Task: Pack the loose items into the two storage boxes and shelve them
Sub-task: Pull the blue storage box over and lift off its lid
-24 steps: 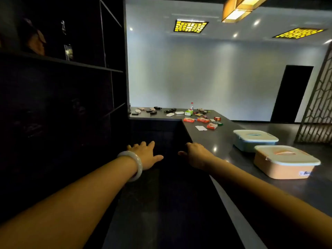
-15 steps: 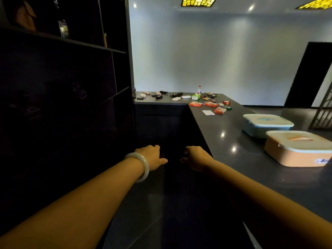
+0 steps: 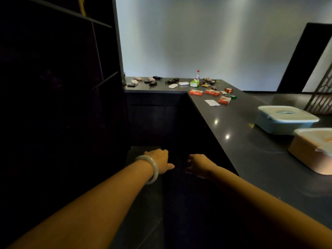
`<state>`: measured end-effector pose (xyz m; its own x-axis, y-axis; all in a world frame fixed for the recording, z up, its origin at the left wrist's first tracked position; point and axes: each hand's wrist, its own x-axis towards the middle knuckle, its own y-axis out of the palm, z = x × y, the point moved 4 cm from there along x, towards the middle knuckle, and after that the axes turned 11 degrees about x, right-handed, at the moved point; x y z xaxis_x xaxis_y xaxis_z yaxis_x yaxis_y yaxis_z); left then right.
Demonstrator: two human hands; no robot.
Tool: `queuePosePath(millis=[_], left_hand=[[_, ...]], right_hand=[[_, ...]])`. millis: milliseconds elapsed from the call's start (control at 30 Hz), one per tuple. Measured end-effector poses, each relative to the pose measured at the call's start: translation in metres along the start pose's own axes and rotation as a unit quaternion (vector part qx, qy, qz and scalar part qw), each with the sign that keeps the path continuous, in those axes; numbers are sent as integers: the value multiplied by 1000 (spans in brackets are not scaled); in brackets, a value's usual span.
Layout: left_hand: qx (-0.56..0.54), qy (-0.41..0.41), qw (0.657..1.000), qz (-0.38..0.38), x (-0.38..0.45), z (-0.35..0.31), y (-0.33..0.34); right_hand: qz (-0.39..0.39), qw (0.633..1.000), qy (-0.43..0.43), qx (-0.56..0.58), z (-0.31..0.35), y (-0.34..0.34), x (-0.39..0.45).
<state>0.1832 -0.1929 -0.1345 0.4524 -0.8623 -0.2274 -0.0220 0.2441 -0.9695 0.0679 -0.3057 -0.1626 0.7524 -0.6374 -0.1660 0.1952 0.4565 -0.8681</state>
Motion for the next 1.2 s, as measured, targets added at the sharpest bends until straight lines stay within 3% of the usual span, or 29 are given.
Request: queuePosePath(millis=[233,533,1067,1200], left_hand=[[20,62,998,4,108,31,-7],[40,123,991,-14,267,15,-39],[110,262,959,-7,552,-78,-114],[122,333,935,-22,615,-106,-128]], right_hand=[[-18,996,73,41,-16,-11,91],[-56,984,140,94,-83,-60,212],[-42,955,263,133,-234,-163,402],[-95,929,323,153,-265,-183,424]])
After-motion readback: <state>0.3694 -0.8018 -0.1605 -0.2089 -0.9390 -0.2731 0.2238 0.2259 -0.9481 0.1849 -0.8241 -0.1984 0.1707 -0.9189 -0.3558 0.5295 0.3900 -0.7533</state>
